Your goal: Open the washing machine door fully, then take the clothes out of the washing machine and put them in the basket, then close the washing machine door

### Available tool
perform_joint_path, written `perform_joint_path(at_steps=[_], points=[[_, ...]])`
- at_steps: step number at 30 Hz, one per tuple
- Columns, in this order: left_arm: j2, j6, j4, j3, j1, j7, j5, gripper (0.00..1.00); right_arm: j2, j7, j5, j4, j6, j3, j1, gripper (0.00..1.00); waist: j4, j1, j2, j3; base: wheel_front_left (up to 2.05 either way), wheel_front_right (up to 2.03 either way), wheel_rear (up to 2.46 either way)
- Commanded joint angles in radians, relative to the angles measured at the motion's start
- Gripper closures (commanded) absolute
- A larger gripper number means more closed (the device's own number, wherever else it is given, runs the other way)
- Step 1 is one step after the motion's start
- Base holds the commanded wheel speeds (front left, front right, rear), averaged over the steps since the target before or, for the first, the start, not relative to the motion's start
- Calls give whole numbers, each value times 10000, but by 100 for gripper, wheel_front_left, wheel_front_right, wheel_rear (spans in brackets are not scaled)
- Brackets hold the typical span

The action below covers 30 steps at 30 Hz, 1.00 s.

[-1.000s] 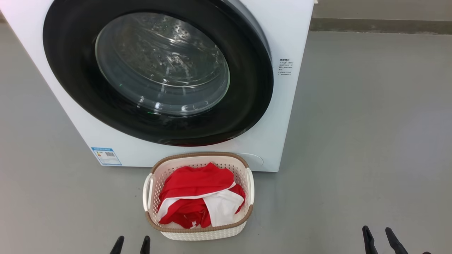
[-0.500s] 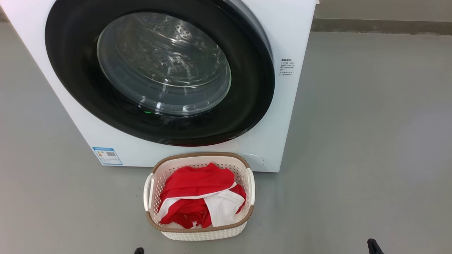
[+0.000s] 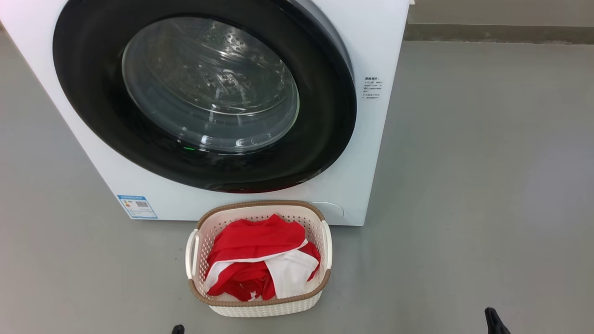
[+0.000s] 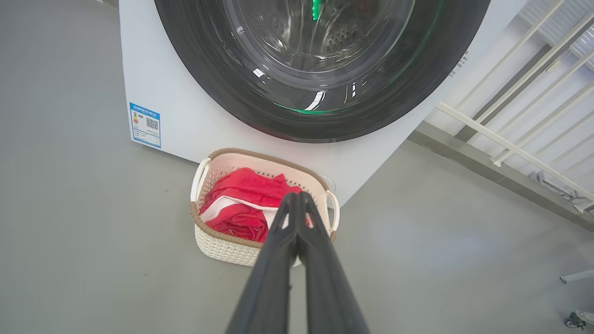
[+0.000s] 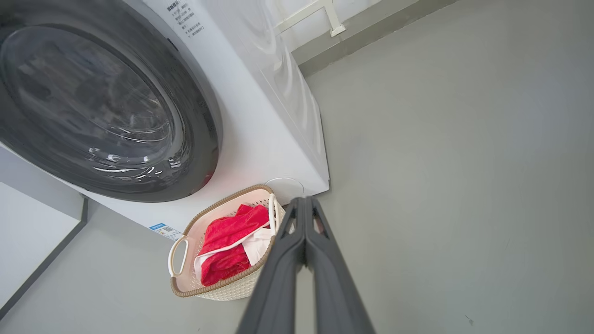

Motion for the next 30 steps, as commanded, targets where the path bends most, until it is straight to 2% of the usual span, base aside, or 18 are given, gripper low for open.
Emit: perform_joint_path(at_steps=[1, 30], points=[[134, 3, -202, 151, -389, 54, -293, 100, -122, 47, 287, -236, -2, -42, -422, 100, -13, -1, 0, 0, 0, 0, 0], [191, 3, -203, 464, -1014, 810, -3377, 100, -138, 893, 2858, -320, -4, -188, -1242, 100, -251, -1, 0, 9, 0, 0, 0]])
